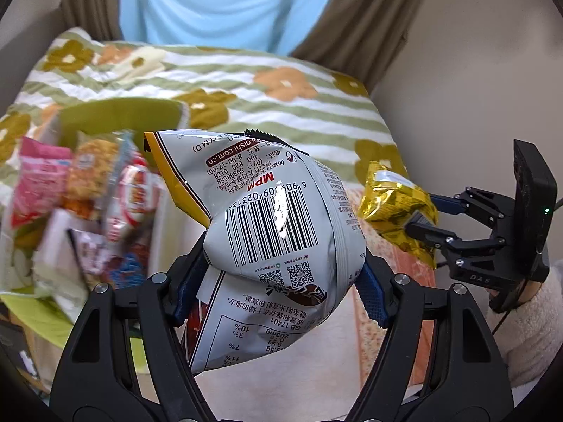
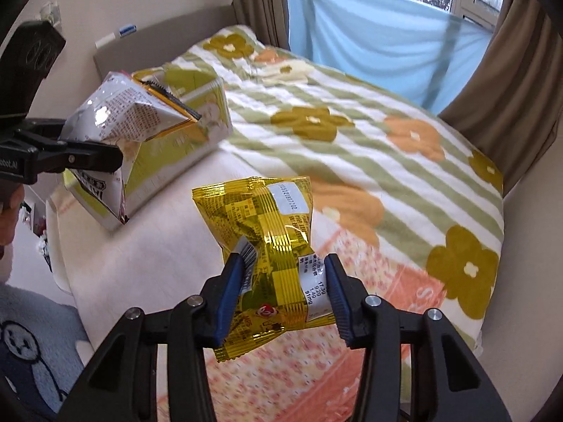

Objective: Organize snacks
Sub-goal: 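Carry both bags over the box and open both grippers to drop them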

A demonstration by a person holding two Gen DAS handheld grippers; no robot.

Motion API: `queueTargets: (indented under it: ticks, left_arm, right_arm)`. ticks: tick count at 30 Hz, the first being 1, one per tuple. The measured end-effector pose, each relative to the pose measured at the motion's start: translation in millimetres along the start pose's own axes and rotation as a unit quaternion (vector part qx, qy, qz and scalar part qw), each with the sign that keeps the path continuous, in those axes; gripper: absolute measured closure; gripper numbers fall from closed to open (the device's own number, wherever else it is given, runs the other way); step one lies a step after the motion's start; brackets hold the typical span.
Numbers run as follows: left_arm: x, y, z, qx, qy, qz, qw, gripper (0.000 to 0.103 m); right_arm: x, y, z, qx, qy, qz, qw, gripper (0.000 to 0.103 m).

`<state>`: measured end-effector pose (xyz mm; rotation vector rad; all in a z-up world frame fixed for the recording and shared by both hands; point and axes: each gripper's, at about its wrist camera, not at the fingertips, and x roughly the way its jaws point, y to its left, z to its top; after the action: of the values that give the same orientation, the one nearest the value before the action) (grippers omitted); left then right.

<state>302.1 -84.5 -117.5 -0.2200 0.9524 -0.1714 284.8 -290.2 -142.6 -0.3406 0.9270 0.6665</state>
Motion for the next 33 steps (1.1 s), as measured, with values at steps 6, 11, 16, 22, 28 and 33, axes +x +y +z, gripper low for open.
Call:
queueTargets:
  ticks: [6, 11, 16, 22, 28, 33]
  left_arm:
    - [-41, 67, 4, -0.014, -0.031, 0.010, 0.9994, 0.032]
    - [-64, 129, 4, -0.017, -0.024, 0.011, 0.9995, 0.032]
    - [-72, 186, -2, -0.012, -0.006, 0.013, 0.9998, 0.032]
    - [-56, 233, -7, 0.002, 0.039, -0.010, 0.9992, 0.030]
    - [-46, 249, -13, 0.051, 0.065, -0.016, 0.9965, 0.000]
    - [-49, 258, -16, 0.067, 0.078, -0.017, 0.9945, 0.000]
  right_arm:
    - [-15, 41, 41, 0.030, -0.048, -0.007, 0.998, 0.060]
    - [-17, 91, 72, 0.064, -0.075, -0.008, 0.995, 0.060]
    - [-2, 151, 103, 0.087, -0.086, -0.002, 0.993, 0.060]
    - [20, 210, 125, 0.115, -0.094, 0.008, 0.989, 0.060]
    - [39, 244, 128, 0.161, -0.090, -0.007, 0.983, 0.060]
    - [49, 258, 126, 0.192, -0.076, -0.032, 0.978, 0.060]
